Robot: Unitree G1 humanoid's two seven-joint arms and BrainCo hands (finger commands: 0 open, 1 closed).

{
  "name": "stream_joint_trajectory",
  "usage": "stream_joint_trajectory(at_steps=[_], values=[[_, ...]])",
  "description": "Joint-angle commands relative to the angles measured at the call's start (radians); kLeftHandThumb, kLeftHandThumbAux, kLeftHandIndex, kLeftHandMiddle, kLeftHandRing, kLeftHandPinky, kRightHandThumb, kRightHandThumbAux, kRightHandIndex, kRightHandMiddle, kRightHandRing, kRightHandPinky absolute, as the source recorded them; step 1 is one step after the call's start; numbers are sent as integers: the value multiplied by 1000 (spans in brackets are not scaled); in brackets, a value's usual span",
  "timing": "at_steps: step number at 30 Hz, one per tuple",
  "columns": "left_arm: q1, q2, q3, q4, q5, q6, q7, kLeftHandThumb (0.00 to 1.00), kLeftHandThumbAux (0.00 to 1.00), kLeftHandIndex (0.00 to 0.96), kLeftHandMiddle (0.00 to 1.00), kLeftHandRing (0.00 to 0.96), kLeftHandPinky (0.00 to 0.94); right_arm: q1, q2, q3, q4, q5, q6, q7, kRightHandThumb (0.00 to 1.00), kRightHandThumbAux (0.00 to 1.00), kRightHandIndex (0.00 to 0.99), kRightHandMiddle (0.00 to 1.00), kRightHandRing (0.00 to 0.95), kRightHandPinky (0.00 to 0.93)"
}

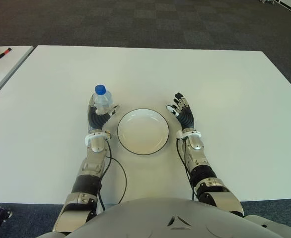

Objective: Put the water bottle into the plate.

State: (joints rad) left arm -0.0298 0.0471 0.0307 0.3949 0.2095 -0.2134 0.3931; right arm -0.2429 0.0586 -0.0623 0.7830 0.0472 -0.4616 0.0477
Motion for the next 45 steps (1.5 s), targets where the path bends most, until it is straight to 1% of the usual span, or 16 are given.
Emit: stream_joint_trajectory(at_steps=[1,11,13,15,20,24,27,30,34,45], values=[[-9,-16,5,19,-7,3,4,0,785,120,111,76,57,39,3,-5,55,4,46,0,40,675,0,0,0,34],[-38,-36,7,46,-39,16,-28,0,815,134,131,97,77,42,4,-4,56,2,32,3,21,682,0,0,0,42],[-57,-40,10,74,-48,18,-32,0,816,133,129,94,69,42,1,-3,57,1,33,3,19,679,0,0,0,42],[-108,-44,21,155,-68,10,-37,0,816,127,123,89,61,42,-1,-3,58,0,36,4,20,676,0,0,0,41],[-194,-47,48,323,-100,-42,-42,0,801,101,100,72,36,46,-1,-4,58,3,28,8,26,674,0,0,0,38],[-241,-44,67,436,-120,-101,-49,0,780,83,88,62,30,48,0,-3,55,0,27,5,28,676,0,0,0,38],[-266,-43,77,496,-127,-144,-51,0,761,78,87,61,40,50,-1,-2,53,-2,26,4,27,676,0,0,0,40],[-279,-38,78,535,-129,-184,-57,0,734,70,81,56,31,50,-1,-2,53,-2,30,3,25,677,0,0,0,41],[-295,-33,80,574,-133,-213,-61,0,719,63,75,50,23,51,0,-2,53,0,28,7,23,680,0,0,0,41],[-320,-29,80,628,-136,-242,-55,0,699,55,63,39,6,50,-2,-5,54,5,31,15,24,681,0,0,0,41]])
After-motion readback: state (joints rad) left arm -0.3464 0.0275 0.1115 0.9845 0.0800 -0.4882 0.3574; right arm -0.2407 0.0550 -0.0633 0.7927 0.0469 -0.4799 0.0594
